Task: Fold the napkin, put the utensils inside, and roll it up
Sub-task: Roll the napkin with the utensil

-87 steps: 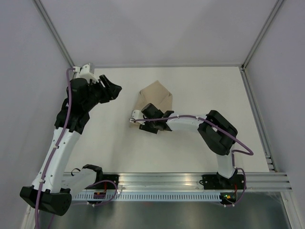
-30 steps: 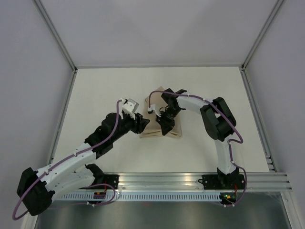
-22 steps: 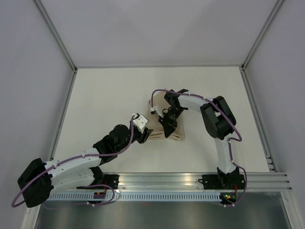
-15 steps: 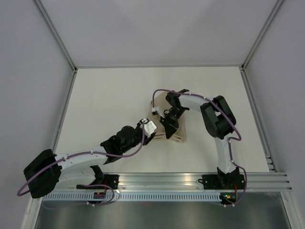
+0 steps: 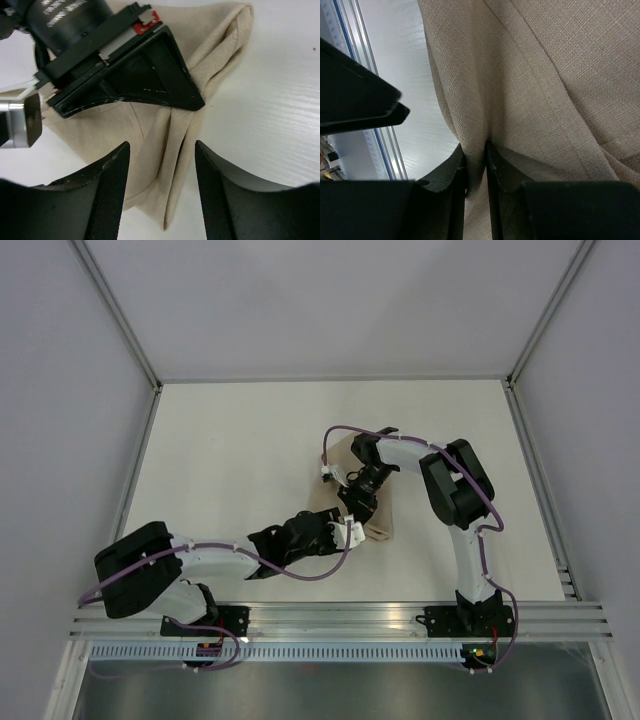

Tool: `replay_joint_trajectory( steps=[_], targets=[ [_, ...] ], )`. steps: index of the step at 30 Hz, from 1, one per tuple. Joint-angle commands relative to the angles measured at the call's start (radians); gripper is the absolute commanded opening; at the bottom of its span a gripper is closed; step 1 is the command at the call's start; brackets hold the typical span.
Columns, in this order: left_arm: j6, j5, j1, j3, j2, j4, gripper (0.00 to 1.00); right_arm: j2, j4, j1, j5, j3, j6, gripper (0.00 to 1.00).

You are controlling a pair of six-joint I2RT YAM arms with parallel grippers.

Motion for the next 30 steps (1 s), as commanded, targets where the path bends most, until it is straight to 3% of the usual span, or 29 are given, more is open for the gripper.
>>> replay_joint_trajectory(
  steps=[1, 12, 19, 22, 26, 30],
  targets=[
    [0.126, 0.012, -0.029, 0.038, 0.066, 0.036, 0.60, 0.104, 0.059, 0.000, 0.204, -0.054, -0.061, 0.14],
    [0.203, 0.027, -0.029, 0.047, 0.198, 0.107, 0.63, 0.112, 0.060, -0.004, 0.212, -0.046, -0.060, 0.13],
    [0.224, 0.032, -0.029, 0.061, 0.270, 0.096, 0.60, 0.120, 0.060, -0.007, 0.212, -0.049, -0.059, 0.13],
    [0.220, 0.043, -0.029, 0.064, 0.282, 0.075, 0.52, 0.121, 0.060, -0.007, 0.212, -0.049, -0.061, 0.13],
    [0.212, 0.069, -0.029, 0.076, 0.298, 0.032, 0.32, 0.123, 0.059, -0.010, 0.210, -0.051, -0.063, 0.13],
    [0.198, 0.096, -0.029, 0.106, 0.310, -0.031, 0.19, 0.121, 0.060, -0.012, 0.207, -0.051, -0.063, 0.13]
  ],
)
